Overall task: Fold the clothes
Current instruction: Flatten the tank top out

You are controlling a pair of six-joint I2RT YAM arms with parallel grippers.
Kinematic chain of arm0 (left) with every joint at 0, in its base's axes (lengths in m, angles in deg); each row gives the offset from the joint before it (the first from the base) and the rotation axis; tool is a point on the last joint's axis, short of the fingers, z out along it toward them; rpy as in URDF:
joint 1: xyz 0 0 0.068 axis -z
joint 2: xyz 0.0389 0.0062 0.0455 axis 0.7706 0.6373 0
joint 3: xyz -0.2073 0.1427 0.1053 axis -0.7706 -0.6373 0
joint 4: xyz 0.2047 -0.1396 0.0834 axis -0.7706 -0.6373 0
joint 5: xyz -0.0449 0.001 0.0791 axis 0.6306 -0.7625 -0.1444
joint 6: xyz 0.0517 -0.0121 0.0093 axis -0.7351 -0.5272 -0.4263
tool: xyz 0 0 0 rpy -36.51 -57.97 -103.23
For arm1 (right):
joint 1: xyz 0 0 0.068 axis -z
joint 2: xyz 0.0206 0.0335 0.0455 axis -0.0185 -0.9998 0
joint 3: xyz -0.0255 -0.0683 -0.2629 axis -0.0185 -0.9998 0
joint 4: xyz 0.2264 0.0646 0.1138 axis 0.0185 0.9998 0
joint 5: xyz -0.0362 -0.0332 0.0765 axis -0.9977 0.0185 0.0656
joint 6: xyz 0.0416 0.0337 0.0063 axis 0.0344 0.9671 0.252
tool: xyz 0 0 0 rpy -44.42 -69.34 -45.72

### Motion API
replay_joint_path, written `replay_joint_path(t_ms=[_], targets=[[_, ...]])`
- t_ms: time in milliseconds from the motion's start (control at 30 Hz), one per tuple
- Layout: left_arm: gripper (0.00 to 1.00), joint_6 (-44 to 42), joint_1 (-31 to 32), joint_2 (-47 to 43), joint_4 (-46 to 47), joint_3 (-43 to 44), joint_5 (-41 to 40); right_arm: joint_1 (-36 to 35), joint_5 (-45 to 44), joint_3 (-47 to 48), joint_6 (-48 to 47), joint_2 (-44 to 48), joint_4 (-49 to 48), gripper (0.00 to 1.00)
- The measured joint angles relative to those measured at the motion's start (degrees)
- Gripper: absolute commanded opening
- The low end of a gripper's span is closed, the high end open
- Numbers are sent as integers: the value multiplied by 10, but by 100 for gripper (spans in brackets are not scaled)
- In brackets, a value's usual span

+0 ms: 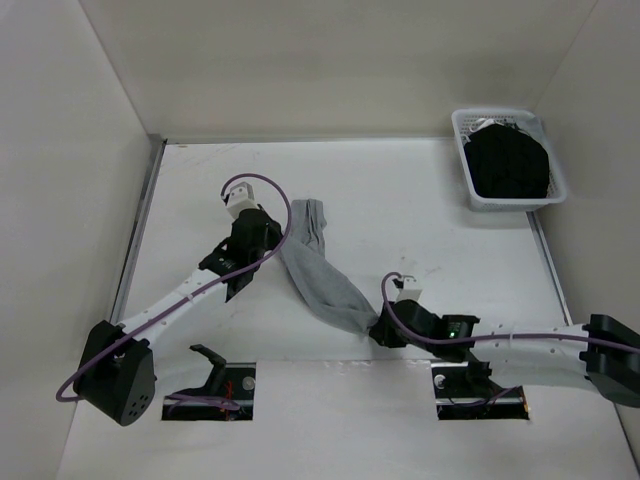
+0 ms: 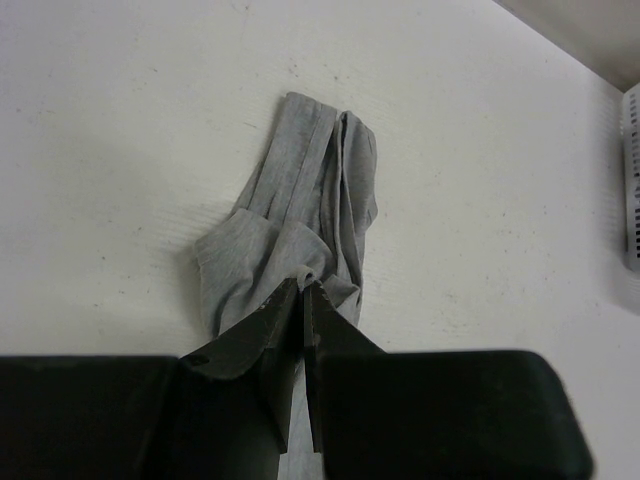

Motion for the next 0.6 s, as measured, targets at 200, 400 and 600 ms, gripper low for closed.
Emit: replay_joint_path(t_ms=[200, 400, 600], targets=[[6, 0, 0, 0, 2, 0, 2, 0, 0, 0, -5, -19, -9, 30], [6, 0, 0, 0, 2, 0, 2, 0, 0, 3, -12, -18, -17, 30], [6, 0, 0, 2, 5, 0, 3, 1, 0, 4, -18, -34, -35, 30]])
